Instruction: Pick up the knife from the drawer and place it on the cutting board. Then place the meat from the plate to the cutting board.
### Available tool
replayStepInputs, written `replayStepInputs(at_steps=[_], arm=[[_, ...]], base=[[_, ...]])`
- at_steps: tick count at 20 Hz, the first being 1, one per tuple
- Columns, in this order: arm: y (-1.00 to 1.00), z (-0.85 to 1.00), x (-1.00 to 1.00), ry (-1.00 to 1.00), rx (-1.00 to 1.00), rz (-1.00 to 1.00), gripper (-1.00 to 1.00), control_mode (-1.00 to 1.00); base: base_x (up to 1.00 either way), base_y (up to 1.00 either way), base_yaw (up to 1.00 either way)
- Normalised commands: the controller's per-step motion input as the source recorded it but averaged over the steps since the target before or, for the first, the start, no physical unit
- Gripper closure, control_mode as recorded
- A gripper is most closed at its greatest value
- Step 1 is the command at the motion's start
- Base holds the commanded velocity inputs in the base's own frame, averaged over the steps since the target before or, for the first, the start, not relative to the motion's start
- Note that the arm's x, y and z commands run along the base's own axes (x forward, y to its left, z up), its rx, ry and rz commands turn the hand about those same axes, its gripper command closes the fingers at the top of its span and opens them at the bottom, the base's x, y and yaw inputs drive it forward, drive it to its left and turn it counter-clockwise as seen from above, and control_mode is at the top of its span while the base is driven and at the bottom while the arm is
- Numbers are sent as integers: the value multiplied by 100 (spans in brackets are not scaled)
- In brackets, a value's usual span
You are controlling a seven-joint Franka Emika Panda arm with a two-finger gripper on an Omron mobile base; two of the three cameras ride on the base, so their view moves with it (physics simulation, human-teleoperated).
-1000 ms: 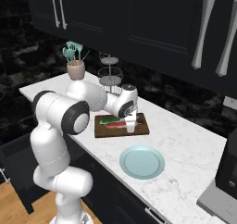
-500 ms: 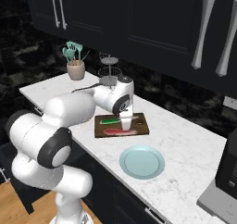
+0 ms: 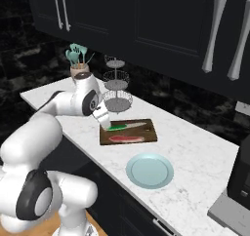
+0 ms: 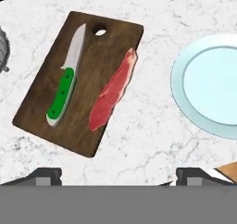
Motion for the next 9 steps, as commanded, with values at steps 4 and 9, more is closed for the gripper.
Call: replayStepInputs(at_steps=[4, 9], arm=[[100, 76, -3, 0, -18, 28, -100, -100], [97, 18, -20, -4, -13, 31, -100, -100]], base=[[0, 0, 0], [0, 0, 0]])
